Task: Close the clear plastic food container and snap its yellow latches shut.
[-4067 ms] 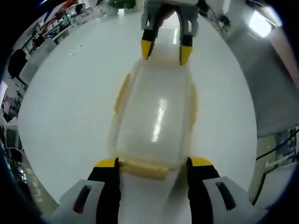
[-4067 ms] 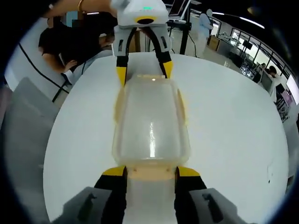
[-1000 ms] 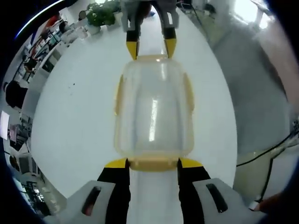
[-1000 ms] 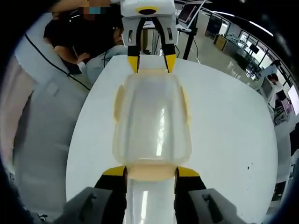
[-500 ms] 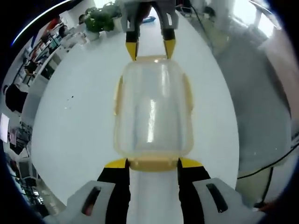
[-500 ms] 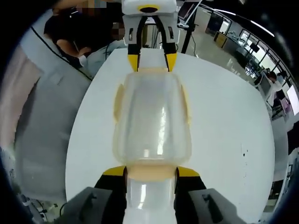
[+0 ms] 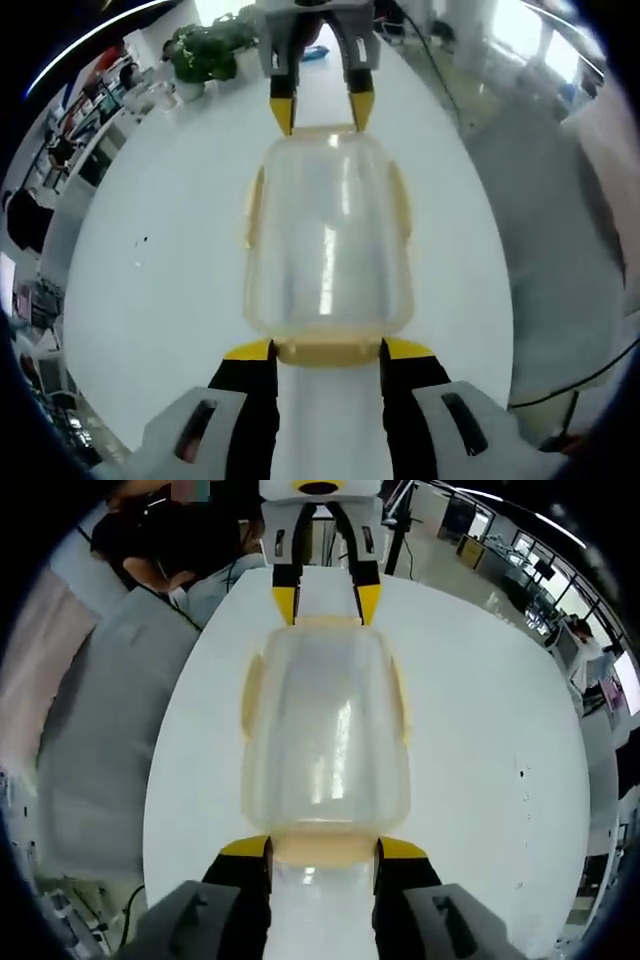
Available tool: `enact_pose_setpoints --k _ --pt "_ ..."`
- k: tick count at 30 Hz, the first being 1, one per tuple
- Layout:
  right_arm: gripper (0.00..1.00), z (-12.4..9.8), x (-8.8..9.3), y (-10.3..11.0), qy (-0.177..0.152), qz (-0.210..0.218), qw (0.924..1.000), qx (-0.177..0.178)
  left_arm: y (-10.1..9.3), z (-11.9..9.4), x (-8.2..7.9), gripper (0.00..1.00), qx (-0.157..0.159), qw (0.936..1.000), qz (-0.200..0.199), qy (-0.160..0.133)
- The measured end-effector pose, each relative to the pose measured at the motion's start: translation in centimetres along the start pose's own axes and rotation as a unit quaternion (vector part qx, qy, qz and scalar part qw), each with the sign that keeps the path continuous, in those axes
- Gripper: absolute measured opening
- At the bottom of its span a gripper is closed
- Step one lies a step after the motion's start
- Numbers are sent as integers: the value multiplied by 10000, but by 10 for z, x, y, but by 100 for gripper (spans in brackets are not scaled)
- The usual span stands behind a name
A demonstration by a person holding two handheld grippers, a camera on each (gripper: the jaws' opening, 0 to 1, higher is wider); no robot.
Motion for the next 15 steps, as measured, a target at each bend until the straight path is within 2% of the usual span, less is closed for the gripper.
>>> enact_pose_setpoints --k 15 --pt "37 -2 37 1 275 39 9996 -45 1 17 -39 37 36 10000 10 -40"
Point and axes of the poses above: the point that each gripper's makers call its tool centre point, and the gripper's own axes: z roughly forward along the fingers, y roughly to its left, x roughly out of its underside, the point moved 9 cm from there along -z, roughly backward along the fingers, and after that the axes turned 10 degrees about y, right-handed, at the moved point
